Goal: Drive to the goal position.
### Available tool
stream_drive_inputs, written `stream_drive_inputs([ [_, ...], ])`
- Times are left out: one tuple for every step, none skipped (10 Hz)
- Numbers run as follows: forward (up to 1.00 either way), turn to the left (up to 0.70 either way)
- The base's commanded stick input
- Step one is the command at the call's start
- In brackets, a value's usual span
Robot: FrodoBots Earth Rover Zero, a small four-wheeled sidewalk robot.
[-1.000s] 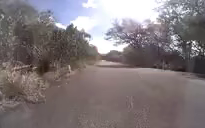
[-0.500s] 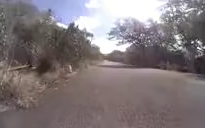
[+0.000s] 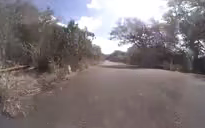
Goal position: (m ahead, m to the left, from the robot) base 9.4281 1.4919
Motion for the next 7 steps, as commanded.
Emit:
stream_drive_inputs([
  [0.50, 0.00],
  [0.50, 0.00],
  [0.50, 0.00],
  [0.50, 0.00],
  [0.50, 0.00],
  [0.50, 0.00],
  [0.50, 0.00],
])
